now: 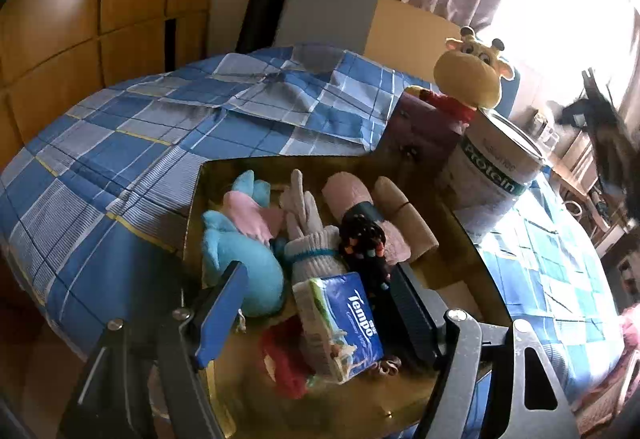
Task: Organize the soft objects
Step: 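Carry the tissue pack to the gold tray and release it with the left gripper, then carry the wrapped cotton ball into the gold tray and open the right gripper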
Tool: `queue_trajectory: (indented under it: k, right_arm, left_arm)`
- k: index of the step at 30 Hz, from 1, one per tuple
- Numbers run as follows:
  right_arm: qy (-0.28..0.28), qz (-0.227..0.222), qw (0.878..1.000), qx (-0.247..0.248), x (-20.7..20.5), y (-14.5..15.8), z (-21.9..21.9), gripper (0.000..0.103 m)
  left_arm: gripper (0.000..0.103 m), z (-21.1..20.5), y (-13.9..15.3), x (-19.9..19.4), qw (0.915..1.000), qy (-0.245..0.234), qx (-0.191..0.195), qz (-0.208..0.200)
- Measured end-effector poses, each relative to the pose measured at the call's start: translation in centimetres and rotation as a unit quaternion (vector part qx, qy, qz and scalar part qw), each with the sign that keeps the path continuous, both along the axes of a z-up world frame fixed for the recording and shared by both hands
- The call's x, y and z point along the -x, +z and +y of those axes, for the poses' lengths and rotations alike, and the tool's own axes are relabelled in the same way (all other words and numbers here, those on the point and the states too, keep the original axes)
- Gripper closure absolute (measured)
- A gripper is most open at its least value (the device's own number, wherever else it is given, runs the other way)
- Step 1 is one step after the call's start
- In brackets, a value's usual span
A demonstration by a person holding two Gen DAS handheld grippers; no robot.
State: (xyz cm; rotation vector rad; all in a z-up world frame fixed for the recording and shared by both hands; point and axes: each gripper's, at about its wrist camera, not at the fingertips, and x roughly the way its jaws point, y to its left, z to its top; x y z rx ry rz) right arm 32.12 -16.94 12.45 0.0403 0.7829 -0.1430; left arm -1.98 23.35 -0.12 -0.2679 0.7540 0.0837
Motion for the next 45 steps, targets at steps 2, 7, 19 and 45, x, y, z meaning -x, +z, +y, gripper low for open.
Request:
queue_trajectory:
  k: [2, 7, 19, 45]
  right_arm:
    - [0.023, -0.020, 1.000, 0.009, -1.6, 2.6, 3.5, 0.093]
    - [0.121, -0.070, 0.990, 0.018, -3.7, 7.9, 14.0, 0.093]
    - [0.452, -0.030, 0.890, 0.055, 12.8, -0.8, 30.7, 0.093]
    - [0.411, 0.111, 0.902, 0.077, 26.4, -17.7, 24.6, 0.066]
  left_arm:
    - [0.028, 0.4, 0.0, -0.1, 1.0000, 0.002, -0.003, 0.000]
    - [0.026, 1.1, -0.1, -0.4, 0.9998, 0.012, -0.014, 0.005]
    - [0.023, 3.4, -0.3, -0.1, 0.9961, 0.080, -0.026, 0.024]
    - [0.000, -0.2, 0.8, 1.7, 0.9939, 0.091, -0.063, 0.008]
